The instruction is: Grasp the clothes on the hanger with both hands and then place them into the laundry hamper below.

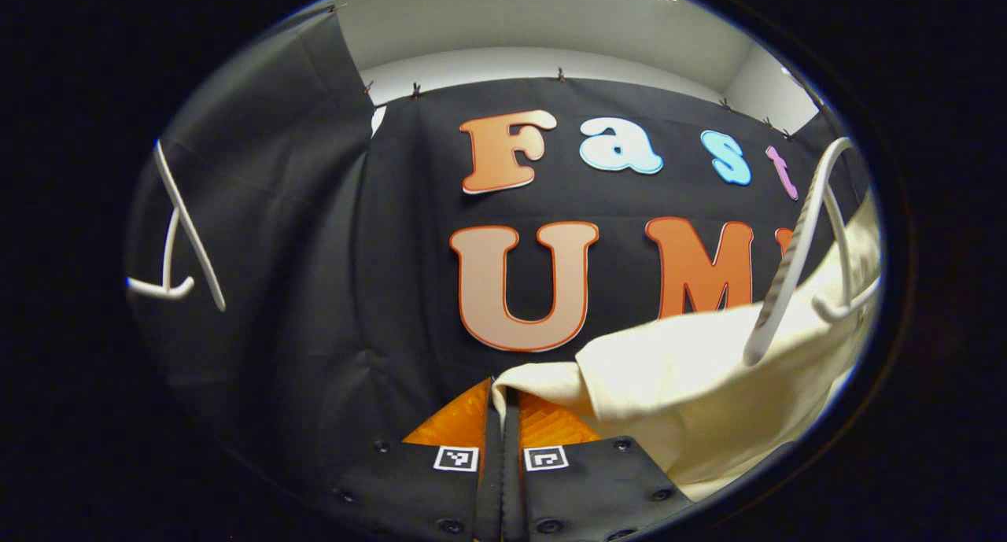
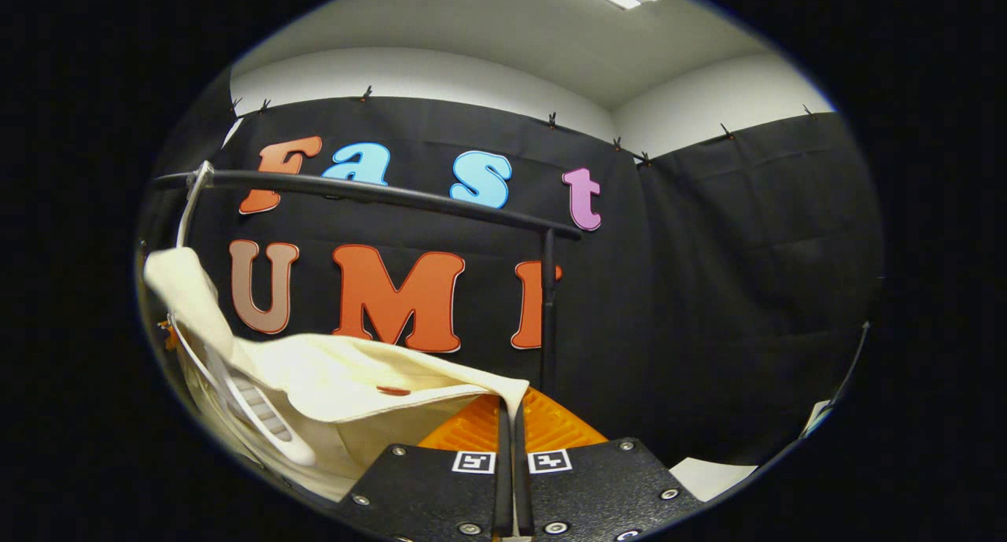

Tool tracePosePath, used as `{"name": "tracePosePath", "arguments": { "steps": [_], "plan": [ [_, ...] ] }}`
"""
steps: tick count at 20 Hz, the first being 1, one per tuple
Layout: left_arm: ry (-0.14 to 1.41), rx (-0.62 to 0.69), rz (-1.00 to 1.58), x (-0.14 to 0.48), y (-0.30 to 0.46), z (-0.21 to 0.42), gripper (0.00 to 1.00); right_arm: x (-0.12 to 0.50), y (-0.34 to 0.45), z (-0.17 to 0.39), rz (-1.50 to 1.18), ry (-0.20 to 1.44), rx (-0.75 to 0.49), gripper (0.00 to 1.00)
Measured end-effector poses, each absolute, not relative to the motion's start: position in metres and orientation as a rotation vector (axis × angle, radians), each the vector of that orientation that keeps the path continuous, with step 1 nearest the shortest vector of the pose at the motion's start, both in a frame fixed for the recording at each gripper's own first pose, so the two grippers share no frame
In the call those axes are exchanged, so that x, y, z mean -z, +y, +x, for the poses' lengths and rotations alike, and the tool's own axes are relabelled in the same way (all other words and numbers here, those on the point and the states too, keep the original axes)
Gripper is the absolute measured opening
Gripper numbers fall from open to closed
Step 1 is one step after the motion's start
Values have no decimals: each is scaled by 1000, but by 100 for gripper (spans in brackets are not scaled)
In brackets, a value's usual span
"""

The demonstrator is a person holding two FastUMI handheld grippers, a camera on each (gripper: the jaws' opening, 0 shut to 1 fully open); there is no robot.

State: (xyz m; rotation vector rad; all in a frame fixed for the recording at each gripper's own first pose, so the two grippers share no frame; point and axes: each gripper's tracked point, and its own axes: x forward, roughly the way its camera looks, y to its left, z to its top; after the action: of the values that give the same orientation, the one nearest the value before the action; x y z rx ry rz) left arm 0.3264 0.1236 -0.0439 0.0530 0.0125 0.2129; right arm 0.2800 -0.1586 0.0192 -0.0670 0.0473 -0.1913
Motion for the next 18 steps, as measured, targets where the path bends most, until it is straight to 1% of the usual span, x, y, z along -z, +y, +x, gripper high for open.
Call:
{"name": "tracePosePath", "arguments": {
  "steps": [2,6,9,12,18],
  "plan": [
    [36,-203,31,59,124,314,7,3,-147,271,-72,72,172,0],
    [33,-199,122,71,132,277,7,26,-138,242,-110,81,173,1],
    [80,-160,139,89,132,249,7,38,-128,215,-107,107,152,1],
    [98,-131,164,93,130,221,7,43,-109,189,-109,116,125,1],
    [110,-20,124,89,81,169,7,44,-58,146,-51,104,63,0]
  ]
}}
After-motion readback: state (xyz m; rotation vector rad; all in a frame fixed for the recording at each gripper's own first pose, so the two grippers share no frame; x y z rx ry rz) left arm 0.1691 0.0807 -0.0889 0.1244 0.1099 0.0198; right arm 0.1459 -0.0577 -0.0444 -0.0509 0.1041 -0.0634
